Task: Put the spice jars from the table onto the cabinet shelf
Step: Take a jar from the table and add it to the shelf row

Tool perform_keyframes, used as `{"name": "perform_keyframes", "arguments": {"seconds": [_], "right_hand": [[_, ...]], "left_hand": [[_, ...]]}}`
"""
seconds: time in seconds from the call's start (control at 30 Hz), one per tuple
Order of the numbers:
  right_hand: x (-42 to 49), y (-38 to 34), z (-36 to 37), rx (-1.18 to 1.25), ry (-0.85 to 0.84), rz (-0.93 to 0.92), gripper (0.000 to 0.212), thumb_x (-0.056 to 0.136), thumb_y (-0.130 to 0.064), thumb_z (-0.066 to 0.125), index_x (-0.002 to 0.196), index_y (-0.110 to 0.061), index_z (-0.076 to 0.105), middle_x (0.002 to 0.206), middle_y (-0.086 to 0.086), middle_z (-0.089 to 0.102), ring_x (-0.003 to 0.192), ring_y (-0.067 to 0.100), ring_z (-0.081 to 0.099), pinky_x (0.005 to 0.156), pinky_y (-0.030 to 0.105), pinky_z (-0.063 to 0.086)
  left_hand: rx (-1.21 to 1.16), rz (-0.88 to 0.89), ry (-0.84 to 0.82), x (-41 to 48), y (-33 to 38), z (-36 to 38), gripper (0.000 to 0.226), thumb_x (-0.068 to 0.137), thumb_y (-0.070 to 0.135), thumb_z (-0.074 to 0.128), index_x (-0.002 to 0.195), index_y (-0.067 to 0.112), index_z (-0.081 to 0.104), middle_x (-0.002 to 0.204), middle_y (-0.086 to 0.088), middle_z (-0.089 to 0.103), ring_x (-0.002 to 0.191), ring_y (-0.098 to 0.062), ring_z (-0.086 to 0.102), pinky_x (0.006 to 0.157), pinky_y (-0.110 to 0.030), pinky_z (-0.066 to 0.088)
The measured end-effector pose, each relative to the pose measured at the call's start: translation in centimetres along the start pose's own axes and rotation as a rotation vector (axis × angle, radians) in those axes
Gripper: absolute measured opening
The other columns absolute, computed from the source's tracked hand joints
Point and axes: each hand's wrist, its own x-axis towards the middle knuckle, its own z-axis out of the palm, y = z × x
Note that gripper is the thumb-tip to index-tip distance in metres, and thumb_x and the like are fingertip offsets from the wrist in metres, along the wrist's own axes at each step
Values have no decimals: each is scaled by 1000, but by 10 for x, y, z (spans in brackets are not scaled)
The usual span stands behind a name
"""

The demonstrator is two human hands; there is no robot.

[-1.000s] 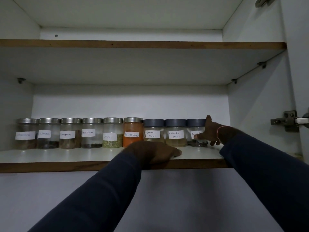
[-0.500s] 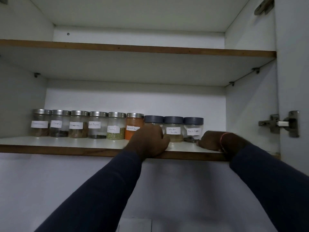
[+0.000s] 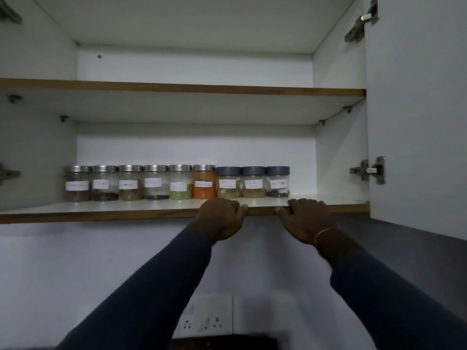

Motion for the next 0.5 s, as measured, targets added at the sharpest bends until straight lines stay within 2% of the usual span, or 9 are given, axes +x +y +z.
{"name": "perform_keyframes", "arguments": {"seconds": [0.13,0.27,0.37,0.5], "right_hand": [[-23,-61,1,124,61,-71,65,91,-64,26,114,-14,61,114,14,65,107,31,56,97,45,42],[-31,-143,-9,198,-75,-187,63,92,-62,35,131,-16,51,132,15,55,119,36,49,100,45,42],[-36,-225,-24,327,-150,-325,67,86,-62,49,137,-19,43,138,13,47,124,34,48,101,46,43],[-61,-345,-62,438,-113,-553,72,86,-57,55,143,-18,34,143,12,41,130,34,44,103,46,41]], "left_hand": [[102,-7,-69,-40,-30,-36,34,95,34,40,107,17,66,102,-7,69,93,-27,63,80,-37,52],[334,-43,-167,-96,-85,-91,35,94,35,41,115,19,63,108,-8,67,100,-29,62,79,-35,51],[524,-99,-190,-151,-136,-153,31,92,33,42,106,17,64,108,-7,66,101,-29,62,75,-34,48],[756,-191,-65,-217,-192,-260,29,87,32,45,103,18,66,112,-4,67,104,-28,60,83,-37,48]]}}
